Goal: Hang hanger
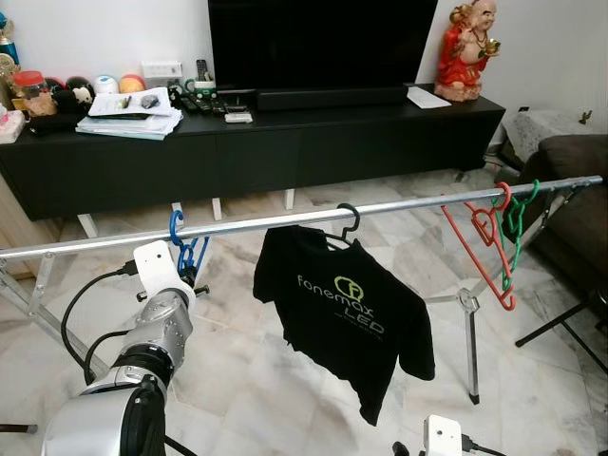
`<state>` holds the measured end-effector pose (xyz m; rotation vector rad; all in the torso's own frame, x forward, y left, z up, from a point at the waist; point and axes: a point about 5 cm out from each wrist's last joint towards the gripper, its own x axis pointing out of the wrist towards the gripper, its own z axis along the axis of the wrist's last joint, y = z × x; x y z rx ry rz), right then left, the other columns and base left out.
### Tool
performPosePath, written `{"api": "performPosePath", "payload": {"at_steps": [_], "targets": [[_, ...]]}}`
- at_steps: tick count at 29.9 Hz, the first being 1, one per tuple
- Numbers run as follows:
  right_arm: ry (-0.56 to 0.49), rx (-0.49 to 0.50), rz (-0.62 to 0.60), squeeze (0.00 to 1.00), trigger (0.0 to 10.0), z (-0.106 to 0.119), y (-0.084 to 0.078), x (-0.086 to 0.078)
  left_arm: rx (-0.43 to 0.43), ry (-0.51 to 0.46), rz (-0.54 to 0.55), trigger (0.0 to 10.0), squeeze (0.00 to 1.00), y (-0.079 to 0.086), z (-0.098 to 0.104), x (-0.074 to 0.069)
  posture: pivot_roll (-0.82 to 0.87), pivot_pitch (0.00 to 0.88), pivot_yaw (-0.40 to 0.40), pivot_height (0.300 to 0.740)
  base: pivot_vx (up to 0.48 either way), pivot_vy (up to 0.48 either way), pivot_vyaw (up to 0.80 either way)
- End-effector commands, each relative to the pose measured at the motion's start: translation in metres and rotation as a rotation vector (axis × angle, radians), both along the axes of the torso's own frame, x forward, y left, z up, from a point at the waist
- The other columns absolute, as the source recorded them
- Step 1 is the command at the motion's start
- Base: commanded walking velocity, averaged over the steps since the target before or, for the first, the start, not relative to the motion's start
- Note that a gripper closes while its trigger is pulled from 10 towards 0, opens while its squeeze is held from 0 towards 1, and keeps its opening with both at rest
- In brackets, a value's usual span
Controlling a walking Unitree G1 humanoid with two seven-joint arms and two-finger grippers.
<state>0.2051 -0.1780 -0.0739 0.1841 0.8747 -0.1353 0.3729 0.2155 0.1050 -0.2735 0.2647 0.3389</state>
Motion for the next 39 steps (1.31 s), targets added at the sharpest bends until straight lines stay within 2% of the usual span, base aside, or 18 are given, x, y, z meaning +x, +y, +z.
{"api": "performPosePath", "payload": {"at_steps": [1, 4, 10, 21, 22, 23, 35, 39], "targets": [[-0.004, -0.007, 0.0, 0.0, 10.0, 0.0, -0.001, 0.0, 0.023, 0.004, 0.02, 10.0, 0.0, 0.007, -0.002, -0.003, 0.1, 0.032, -0.058, 0.74, 0.0, 0.0, 0.0], [-0.004, -0.006, 0.002, 0.0, 10.0, 0.0, -0.001, 0.0, -0.01, 0.018, 0.05, 10.0, 0.0, 0.012, -0.01, -0.009, 0.1, 0.031, -0.058, 0.74, 0.0, 0.0, 0.0], [-0.004, -0.005, 0.005, 0.0, 10.0, 0.001, 0.0, 0.001, -0.02, 0.016, 0.067, 10.0, 0.0, 0.016, -0.017, -0.014, 0.1, 0.029, -0.059, 0.74, 0.0, 0.0, 0.0], [-0.006, -0.007, 0.006, 0.0, 10.0, 0.001, -0.001, 0.001, -0.002, -0.06, 0.04, 10.0, 0.0, 0.017, -0.02, -0.024, 0.11, 0.028, -0.061, 0.74, 0.0, 0.0, 0.0], [-0.006, -0.007, 0.006, 0.0, 10.0, 0.001, -0.001, 0.002, 0.002, -0.066, 0.034, 10.0, 0.46, 0.017, -0.02, -0.025, 0.11, 0.029, -0.063, 0.74, 0.0, 0.0, 0.0], [-0.006, -0.007, 0.007, 0.0, 10.0, 0.001, -0.001, 0.001, 0.009, -0.07, 0.026, 10.0, 1.0, 0.016, -0.021, -0.026, 0.11, 0.029, -0.063, 0.74, 0.0, 0.0, 0.0], [-0.007, -0.005, 0.006, 0.0, 10.0, 0.001, 0.0, 0.001, 0.054, -0.14, -0.026, 10.0, 1.0, 0.009, -0.014, -0.033, 0.11, 0.028, -0.061, 0.74, 0.0, 0.0, 0.0], [-0.005, -0.005, 0.005, 0.0, 10.0, 0.001, 0.0, 0.001, 0.084, -0.147, -0.042, 10.0, 1.0, 0.007, -0.014, -0.042, 0.11, 0.028, -0.056, 0.74, 0.0, 0.0, 0.0]]}}
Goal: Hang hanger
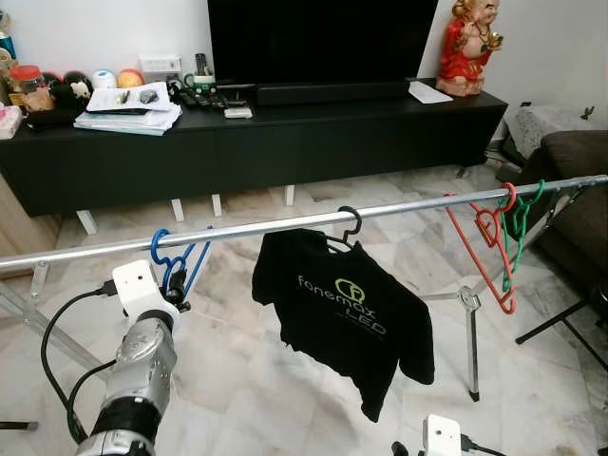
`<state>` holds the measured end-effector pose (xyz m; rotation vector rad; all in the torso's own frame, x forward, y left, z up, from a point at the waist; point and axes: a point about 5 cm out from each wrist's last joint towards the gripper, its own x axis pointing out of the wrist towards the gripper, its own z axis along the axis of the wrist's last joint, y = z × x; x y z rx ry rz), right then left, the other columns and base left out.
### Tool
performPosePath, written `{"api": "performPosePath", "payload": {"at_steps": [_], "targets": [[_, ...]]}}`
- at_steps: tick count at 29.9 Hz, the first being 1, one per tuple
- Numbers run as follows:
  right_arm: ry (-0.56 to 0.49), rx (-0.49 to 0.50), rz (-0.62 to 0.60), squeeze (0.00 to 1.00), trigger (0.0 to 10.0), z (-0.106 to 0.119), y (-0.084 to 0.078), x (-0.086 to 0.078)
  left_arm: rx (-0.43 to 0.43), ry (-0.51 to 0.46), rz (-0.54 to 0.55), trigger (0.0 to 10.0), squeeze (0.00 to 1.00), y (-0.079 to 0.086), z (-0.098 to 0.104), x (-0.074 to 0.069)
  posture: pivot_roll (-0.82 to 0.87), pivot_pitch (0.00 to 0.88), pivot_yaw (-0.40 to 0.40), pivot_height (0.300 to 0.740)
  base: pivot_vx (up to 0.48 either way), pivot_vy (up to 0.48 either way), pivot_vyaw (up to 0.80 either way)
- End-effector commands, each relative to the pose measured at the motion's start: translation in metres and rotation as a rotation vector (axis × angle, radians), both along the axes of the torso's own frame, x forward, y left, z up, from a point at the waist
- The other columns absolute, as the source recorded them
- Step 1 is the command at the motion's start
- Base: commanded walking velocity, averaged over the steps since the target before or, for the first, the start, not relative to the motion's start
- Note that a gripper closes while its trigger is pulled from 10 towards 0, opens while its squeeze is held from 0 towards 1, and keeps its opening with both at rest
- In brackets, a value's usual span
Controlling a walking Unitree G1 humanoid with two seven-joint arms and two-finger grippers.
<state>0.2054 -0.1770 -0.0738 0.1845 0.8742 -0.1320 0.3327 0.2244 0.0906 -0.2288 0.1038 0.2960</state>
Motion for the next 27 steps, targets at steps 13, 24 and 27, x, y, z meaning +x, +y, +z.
{"api": "performPosePath", "payload": {"at_steps": [13, 24, 27], "targets": [[-0.001, -0.006, 0.001, 0.0, 10.0, 0.0, 0.0, -0.001, 0.154, -0.15, -0.118, 10.0, 1.0, 0.004, 0.02, -0.048, 0.11, 0.019, -0.046, 0.74, 0.0, 0.0, 0.0], [0.003, -0.006, 0.003, 0.0, 10.0, -0.001, 0.0, -0.002, 0.363, 0.028, -0.213, 10.0, 0.0, 0.031, -0.01, -0.124, 0.12, 0.0, -0.031, 0.74, 0.0, 0.0, 0.0], [0.004, -0.005, 0.002, 0.0, 10.0, -0.001, 0.001, -0.002, 0.366, 0.109, -0.166, 10.0, 0.0, 0.048, -0.026, -0.141, 0.13, 0.0, -0.03, 0.74, 0.0, 0.0, 0.0]]}}
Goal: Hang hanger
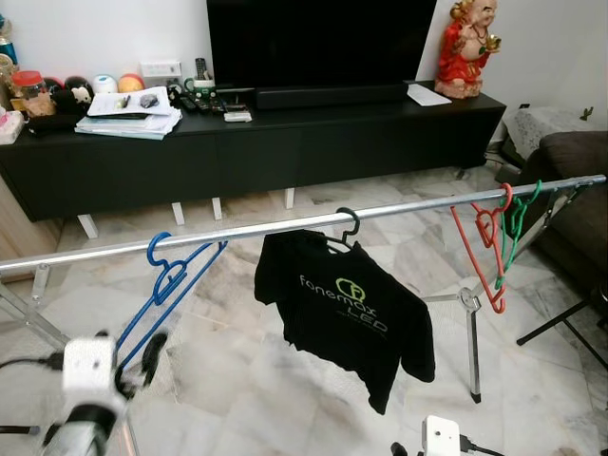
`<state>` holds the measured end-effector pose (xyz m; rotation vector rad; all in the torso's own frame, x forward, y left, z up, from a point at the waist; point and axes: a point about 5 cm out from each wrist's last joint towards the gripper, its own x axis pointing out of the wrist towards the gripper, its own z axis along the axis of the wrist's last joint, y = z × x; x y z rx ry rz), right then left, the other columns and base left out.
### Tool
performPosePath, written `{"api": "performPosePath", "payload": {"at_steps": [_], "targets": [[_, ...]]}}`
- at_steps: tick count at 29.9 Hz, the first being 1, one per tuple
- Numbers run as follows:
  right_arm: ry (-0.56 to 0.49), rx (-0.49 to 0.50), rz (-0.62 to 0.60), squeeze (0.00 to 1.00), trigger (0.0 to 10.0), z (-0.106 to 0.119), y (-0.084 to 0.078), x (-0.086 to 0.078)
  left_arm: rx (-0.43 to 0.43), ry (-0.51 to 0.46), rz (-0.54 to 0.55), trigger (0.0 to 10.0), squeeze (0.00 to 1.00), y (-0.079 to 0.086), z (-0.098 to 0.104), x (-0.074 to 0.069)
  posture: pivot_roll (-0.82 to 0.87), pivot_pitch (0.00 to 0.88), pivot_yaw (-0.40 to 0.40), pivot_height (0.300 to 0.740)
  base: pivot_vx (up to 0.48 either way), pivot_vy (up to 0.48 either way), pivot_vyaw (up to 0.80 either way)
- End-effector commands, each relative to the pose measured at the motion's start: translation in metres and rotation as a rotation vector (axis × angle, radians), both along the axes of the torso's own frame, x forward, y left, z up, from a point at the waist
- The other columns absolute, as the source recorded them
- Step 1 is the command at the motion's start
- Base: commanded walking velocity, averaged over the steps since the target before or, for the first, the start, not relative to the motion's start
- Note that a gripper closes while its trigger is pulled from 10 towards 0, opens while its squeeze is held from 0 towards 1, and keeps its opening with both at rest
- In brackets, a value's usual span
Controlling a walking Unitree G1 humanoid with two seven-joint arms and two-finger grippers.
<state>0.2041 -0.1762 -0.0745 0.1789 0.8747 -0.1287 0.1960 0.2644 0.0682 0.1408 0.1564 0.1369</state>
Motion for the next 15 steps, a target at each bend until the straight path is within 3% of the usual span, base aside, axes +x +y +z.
{"api": "performPosePath", "payload": {"at_steps": [1, 4, 8, 15], "targets": [[0.003, -0.001, -0.003, 0.0, 10.0, -0.001, 0.0, -0.001, 0.015, 0.033, 0.037, 10.0, 0.0, 0.012, -0.007, -0.008, 0.13, 0.0, -0.03, 0.74, 0.0, 0.0, 0.0], [0.004, 0.0, -0.001, 0.0, 10.0, -0.001, 0.001, -0.001, 0.011, 0.147, 0.099, 10.0, 0.0, 0.027, -0.034, -0.023, 0.13, 0.0, -0.027, 0.74, 0.0, 0.0, 0.0], [0.003, 0.001, -0.004, 0.0, 10.0, -0.001, 0.002, -0.001, -0.034, 0.236, 0.134, 10.0, 0.0, 0.031, -0.055, -0.03, 0.12, 0.0, -0.024, 0.74, 0.0, 0.0, 0.0], [-0.004, 0.004, -0.017, 0.0, 10.0, 0.001, 0.002, 0.002, -0.102, 0.388, 0.144, 10.0, 0.0, 0.029, -0.091, -0.03, 0.13, 0.0, -0.034, 0.74, 0.0, 0.0, 0.0]]}}
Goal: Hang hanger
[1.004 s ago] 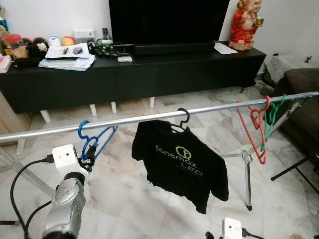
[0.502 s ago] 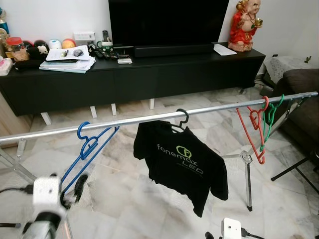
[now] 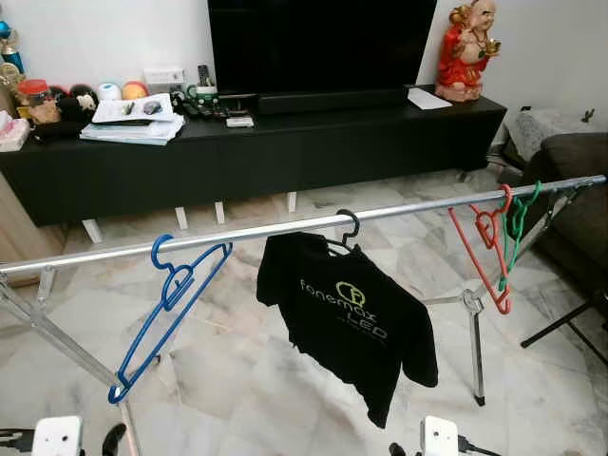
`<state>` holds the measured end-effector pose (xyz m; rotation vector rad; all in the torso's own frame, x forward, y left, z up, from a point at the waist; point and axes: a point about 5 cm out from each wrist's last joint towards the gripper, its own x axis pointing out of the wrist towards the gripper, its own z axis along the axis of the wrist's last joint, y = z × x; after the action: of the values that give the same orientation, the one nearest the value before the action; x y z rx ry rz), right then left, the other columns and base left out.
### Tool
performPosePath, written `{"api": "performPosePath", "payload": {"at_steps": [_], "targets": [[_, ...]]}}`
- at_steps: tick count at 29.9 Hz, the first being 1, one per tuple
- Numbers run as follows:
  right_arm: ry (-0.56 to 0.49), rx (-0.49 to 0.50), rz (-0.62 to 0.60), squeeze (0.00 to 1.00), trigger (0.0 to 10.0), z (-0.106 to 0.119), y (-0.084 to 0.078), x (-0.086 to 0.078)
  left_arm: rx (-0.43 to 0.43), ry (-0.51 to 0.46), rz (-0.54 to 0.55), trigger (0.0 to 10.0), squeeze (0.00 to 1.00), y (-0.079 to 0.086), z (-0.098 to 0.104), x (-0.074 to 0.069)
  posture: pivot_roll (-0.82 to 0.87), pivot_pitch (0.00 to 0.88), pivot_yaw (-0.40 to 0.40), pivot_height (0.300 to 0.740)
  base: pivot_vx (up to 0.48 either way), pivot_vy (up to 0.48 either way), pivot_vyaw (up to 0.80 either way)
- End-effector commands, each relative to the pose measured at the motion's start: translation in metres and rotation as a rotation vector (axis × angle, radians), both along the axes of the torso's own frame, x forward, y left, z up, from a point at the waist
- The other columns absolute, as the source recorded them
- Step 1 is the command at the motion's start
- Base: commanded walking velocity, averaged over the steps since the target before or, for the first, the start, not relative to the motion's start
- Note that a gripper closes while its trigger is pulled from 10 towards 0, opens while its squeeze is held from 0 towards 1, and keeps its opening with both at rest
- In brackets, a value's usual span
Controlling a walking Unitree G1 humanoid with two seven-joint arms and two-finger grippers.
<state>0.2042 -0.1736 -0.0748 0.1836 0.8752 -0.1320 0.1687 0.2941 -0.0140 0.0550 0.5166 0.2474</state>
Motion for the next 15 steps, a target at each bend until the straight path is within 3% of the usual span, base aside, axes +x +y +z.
{"api": "performPosePath", "payload": {"at_steps": [1, 11, 15], "targets": [[-0.005, 0.001, -0.012, 0.0, 10.0, 0.001, 0.0, 0.002, -0.015, 0.056, 0.005, 10.0, 0.0, 0.0, -0.012, -0.002, 0.13, 0.0, -0.034, 0.74, 0.0, 0.0, 0.0], [-0.01, 0.007, -0.022, 0.0, 10.0, 0.002, 0.002, 0.004, -0.042, 0.316, -0.065, 10.0, 0.0, -0.03, -0.049, 0.008, 0.09, 0.012, -0.022, 0.74, 0.0, 0.0, 0.0], [-0.012, 0.008, -0.026, 0.0, 10.0, 0.002, 0.002, 0.004, -0.038, 0.323, -0.106, 10.0, 0.0, -0.041, -0.05, 0.015, 0.08, 0.02, -0.021, 0.74, 0.0, -0.077, 0.0]]}}
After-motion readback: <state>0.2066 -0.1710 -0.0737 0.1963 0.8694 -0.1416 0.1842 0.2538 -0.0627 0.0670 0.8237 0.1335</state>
